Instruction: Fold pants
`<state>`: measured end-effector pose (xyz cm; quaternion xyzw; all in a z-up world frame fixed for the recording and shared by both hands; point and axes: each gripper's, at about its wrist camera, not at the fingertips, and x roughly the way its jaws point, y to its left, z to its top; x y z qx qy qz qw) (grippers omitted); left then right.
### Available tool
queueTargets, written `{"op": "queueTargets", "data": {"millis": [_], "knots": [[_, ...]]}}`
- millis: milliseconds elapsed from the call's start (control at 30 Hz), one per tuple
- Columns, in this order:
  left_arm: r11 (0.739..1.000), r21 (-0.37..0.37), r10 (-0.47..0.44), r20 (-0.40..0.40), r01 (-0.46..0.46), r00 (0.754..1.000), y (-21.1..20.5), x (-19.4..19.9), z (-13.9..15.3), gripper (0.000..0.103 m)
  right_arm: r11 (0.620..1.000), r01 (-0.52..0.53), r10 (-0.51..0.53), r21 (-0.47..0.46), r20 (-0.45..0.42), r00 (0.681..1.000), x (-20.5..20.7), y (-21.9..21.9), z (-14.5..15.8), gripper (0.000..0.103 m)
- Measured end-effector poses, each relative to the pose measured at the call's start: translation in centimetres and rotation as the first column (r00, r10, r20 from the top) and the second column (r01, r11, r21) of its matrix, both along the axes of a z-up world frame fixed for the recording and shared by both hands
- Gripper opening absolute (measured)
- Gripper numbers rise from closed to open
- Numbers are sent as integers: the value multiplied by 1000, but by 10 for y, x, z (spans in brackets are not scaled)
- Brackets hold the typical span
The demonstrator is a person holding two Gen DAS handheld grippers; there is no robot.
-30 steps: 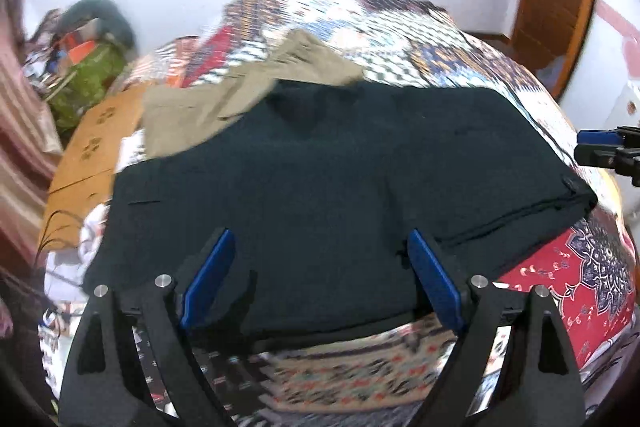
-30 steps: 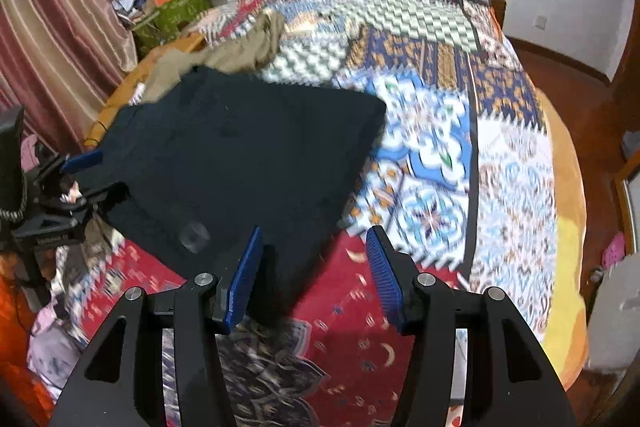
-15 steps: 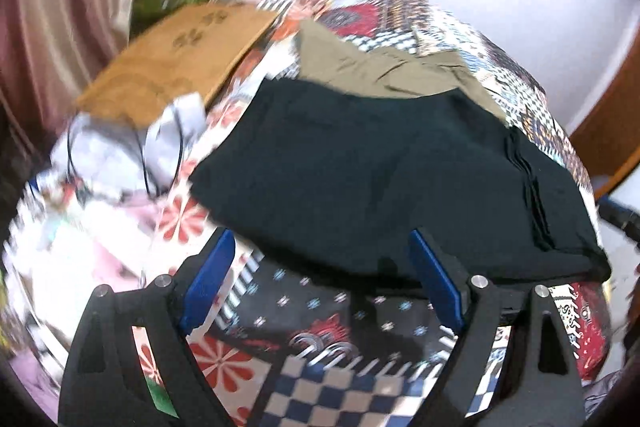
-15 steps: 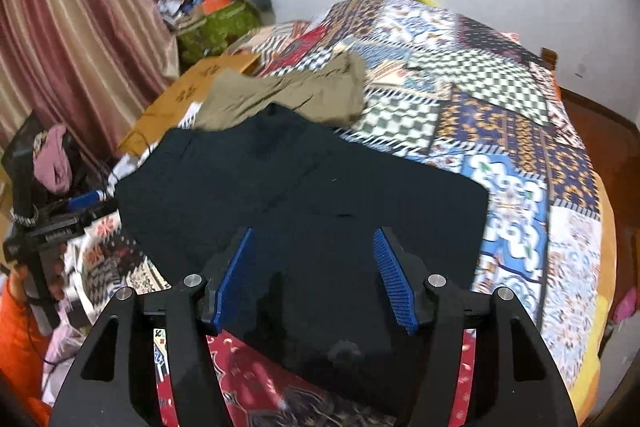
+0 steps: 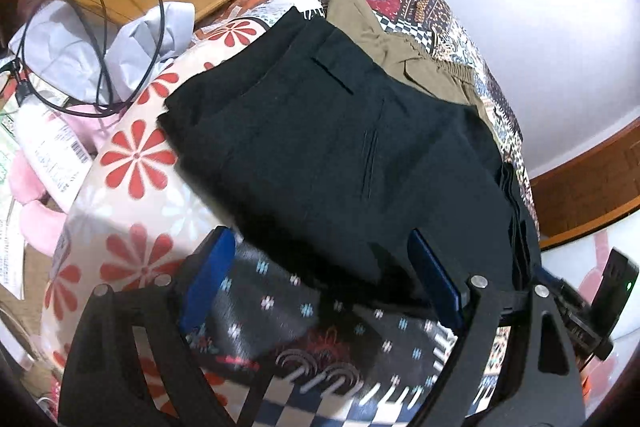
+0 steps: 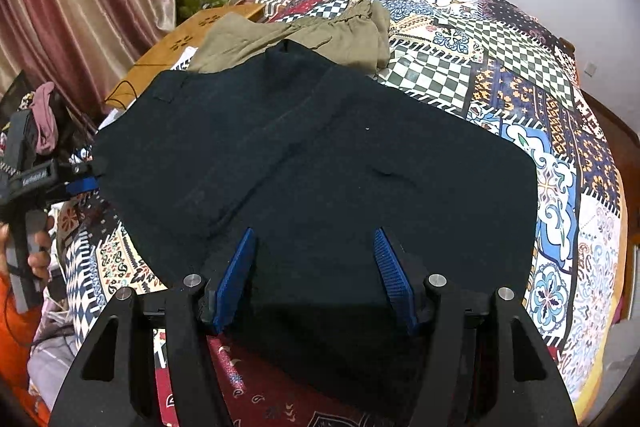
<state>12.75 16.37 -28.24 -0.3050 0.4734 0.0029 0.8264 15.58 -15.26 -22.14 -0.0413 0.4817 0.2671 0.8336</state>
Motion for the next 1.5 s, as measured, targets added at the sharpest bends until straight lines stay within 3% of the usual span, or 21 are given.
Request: {"op": "queueTargets", "data": {"millis": [233, 333, 467, 533, 700, 767, 967, 1233, 1500], "knots": [[998, -53, 21, -5, -21, 1000, 8, 25, -5, 88, 1000, -4, 4, 12, -7, 1000, 1, -1, -1, 59], [997, -56, 49, -11, -49, 999, 13, 34, -9, 74, 1000, -4, 5, 20, -9, 1000, 1, -2, -2, 59], [996, 4, 90, -46, -90, 995, 18, 42, -13, 30, 999, -5, 5, 31, -12, 1000, 2, -3, -2, 59], [996, 29, 89, -43, -87, 995, 18, 40, -12, 28, 999, -6, 6, 38, -15, 1000, 3, -4, -3, 59], [965, 258, 47, 13, -49, 999, -9, 40, 12, 21, 999, -2, 4, 53, -20, 1000, 3, -5, -2, 59], [951, 308, 19, 43, -31, 999, -17, 40, 26, 19, 998, 0, 1, 60, -23, 1000, 3, -7, -1, 59], [932, 364, -53, 164, -11, 985, -36, 36, 81, 17, 996, 47, -46, 78, -9, 999, 4, -24, 7, 59], [901, 434, -176, 294, 33, 939, -83, 36, 146, 17, 969, 214, -217, 125, 11, 976, 1, -95, 21, 59], [884, 449, -309, 354, 129, 883, -147, 47, 180, 17, 932, 357, -355, 59, -44, 934, -8, -160, -7, 59]]}}
